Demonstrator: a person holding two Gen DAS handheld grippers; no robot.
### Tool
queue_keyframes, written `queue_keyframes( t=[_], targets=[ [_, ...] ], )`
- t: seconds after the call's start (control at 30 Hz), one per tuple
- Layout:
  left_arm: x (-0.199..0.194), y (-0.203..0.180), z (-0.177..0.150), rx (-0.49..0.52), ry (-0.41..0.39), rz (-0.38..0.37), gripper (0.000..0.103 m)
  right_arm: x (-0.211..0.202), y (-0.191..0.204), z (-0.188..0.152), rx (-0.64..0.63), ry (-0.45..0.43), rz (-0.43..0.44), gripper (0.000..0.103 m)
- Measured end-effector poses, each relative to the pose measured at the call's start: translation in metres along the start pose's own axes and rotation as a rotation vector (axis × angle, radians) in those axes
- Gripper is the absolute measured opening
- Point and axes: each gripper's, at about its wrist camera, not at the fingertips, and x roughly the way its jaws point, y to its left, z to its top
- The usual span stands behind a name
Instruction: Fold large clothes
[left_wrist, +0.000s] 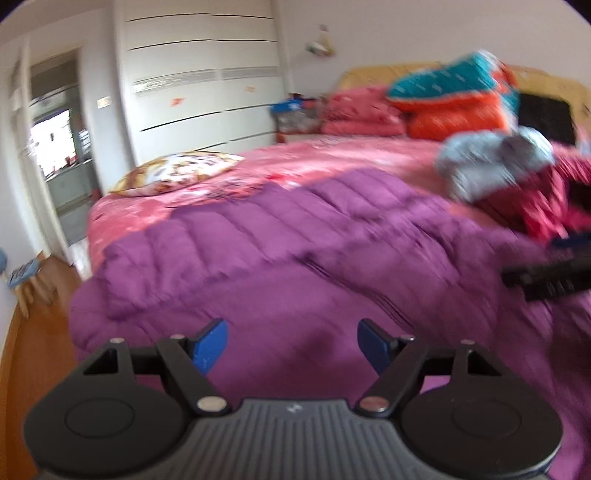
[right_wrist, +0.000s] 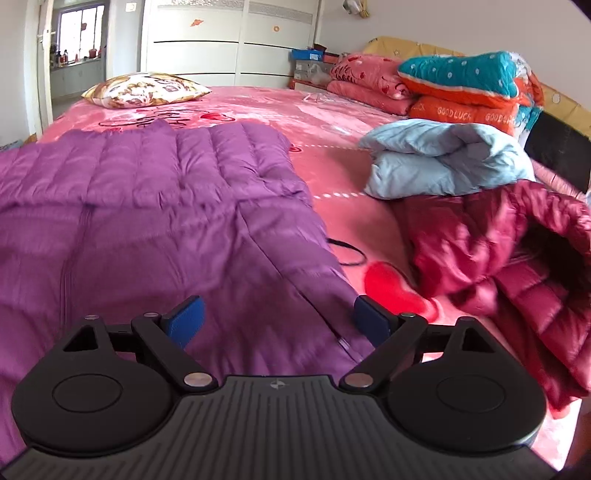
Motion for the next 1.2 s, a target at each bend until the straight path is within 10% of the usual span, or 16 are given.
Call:
queue_keyframes(
  t=[0.23,0.63,1.2],
  targets=[
    [-0.026,-0.036,-0.032,0.122,-0.010,0.004,0.077,-0.024,-0.017,-0.046,0.008,-0.036,-0.010,0.103],
    [-0.065,-0.036,-0.044,0.044,0.019,0.030,0.078,-0.057,-0.015,-0.084,0.022,-0.012,-0.027,0.103],
    [-0.097,0.171,-0.059,-1.045,0.131,-0.011,0.080,-0.129,-0.030,-0.081,0.104,-0.165,-0.001,0.103]
  ],
)
